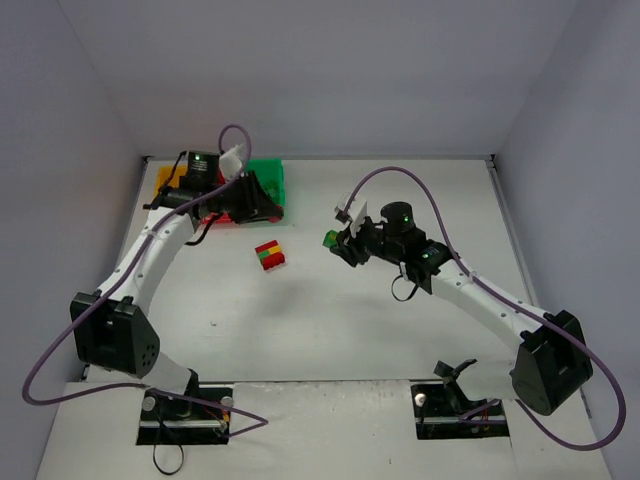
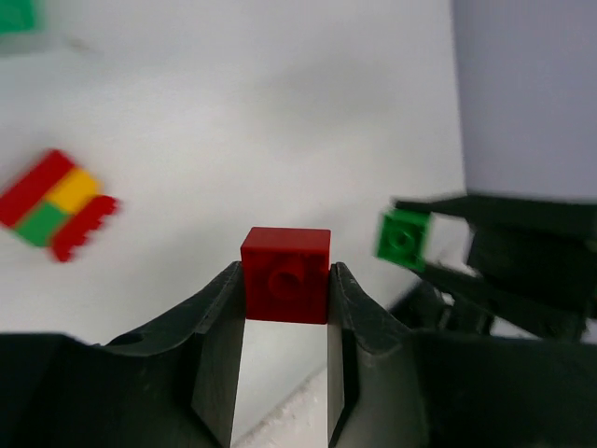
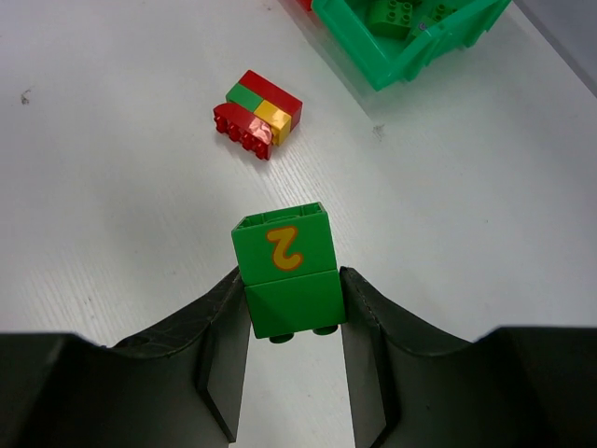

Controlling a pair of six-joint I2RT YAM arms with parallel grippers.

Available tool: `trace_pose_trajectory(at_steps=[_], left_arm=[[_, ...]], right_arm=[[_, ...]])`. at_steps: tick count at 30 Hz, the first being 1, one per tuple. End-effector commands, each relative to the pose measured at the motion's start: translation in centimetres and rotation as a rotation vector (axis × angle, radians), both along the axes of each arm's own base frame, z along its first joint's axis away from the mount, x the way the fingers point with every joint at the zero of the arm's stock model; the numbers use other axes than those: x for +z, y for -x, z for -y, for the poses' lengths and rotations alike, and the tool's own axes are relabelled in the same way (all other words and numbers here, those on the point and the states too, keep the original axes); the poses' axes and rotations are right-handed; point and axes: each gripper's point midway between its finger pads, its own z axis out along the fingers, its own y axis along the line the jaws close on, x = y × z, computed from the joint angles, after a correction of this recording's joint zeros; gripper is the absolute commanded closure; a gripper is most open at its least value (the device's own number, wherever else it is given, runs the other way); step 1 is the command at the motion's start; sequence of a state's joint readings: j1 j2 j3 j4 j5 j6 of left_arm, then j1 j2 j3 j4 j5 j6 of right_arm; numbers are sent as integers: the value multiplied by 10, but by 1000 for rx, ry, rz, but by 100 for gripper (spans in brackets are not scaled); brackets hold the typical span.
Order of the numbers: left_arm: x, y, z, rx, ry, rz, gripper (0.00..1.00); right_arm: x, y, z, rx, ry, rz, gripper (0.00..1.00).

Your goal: Sort the legos into containers by color

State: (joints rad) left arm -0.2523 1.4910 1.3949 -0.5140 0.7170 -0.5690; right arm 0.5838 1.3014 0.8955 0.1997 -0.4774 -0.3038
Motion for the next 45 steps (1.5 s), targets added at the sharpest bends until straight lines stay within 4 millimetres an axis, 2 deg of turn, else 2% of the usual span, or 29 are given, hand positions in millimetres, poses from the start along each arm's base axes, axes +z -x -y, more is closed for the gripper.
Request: trace_pose_trajectory(at_steps=[1, 3, 4, 5, 6, 7, 8, 9, 10, 11, 12, 13, 14, 15, 17, 18, 21, 24, 25, 27, 28, 29, 30, 32, 34, 35, 36, 41, 45], left_arm=[[-6, -64, -84, 314, -199, 67, 96], [-13, -87, -114, 417, -290, 95, 93], [-28, -101, -132, 471, -347, 77, 93], [-26, -116, -152, 542, -425, 109, 93], [-27, -127, -160, 563, -444, 122, 93], [-46, -140, -166, 568, -468, 90, 92], [-37, -155, -177, 597, -482, 118, 91], [-40, -164, -181, 606, -494, 120, 89], [-60, -176, -184, 602, -519, 89, 83], [-50, -189, -190, 622, -540, 120, 79], [-52, -195, -191, 625, -549, 121, 72], [-68, -203, -192, 618, -564, 96, 60], [-69, -207, -192, 617, -566, 91, 54], [-59, -215, -191, 620, -552, 116, 49], [-60, -219, -189, 615, -546, 119, 38], [-57, -219, -188, 616, -538, 125, 36], [-46, -208, -178, 589, -494, 127, 34], [-32, -182, -147, 507, -395, 134, 34], [-23, -162, -125, 436, -336, 136, 34], [-12, -141, -95, 365, -251, 136, 34], [-4, -115, -65, 272, -190, 140, 34], [2, -104, -50, 236, -153, 144, 34], [19, -83, -26, 173, -113, 171, 34], [17, -53, 1, 82, -37, 137, 34], [35, -25, 26, 5, 36, 163, 34], [31, -12, 33, -13, 69, 120, 34], [42, 0, 37, -27, 92, 141, 33], [65, 40, 59, -137, 138, 199, 32], [69, 48, 62, -166, 146, 227, 32]], right_arm=[[28, -6, -2, -11, -45, 76, 100], [28, -4, -1, -13, -47, 72, 100], [30, -2, 0, -17, -54, 71, 100], [30, -1, 0, -20, -56, 70, 100], [30, -1, 1, -23, -55, 69, 100], [30, 0, 2, -24, -56, 66, 100], [31, 1, 2, -26, -56, 66, 100], [31, 1, 3, -27, -54, 64, 100], [30, 1, 3, -28, -50, 61, 100], [31, 1, 3, -31, -47, 62, 100], [33, 0, 3, -32, -50, 66, 100], [33, 0, 3, -33, -47, 64, 100], [34, 0, 3, -33, -48, 65, 100], [35, 0, 3, -33, -48, 65, 100], [37, 0, 1, -28, -47, 66, 100], [38, -1, 0, -26, -46, 68, 100], [40, -1, -3, -7, -52, 70, 100], [49, -2, -7, 12, -60, 89, 100], [51, -2, -9, 22, -63, 94, 100], [60, -3, -12, 35, -72, 112, 100], [62, -4, -13, 42, -73, 118, 100], [67, -4, -15, 51, -79, 127, 100], [68, -4, -17, 61, -79, 129, 100], [74, -2, -19, 79, -86, 142, 100], [76, 1, -21, 99, -92, 143, 100], [76, 2, -22, 107, -89, 147, 100], [78, 3, -22, 112, -91, 152, 100], [83, 11, -26, 155, -107, 149, 100], [89, 16, -29, 180, -124, 152, 100]])
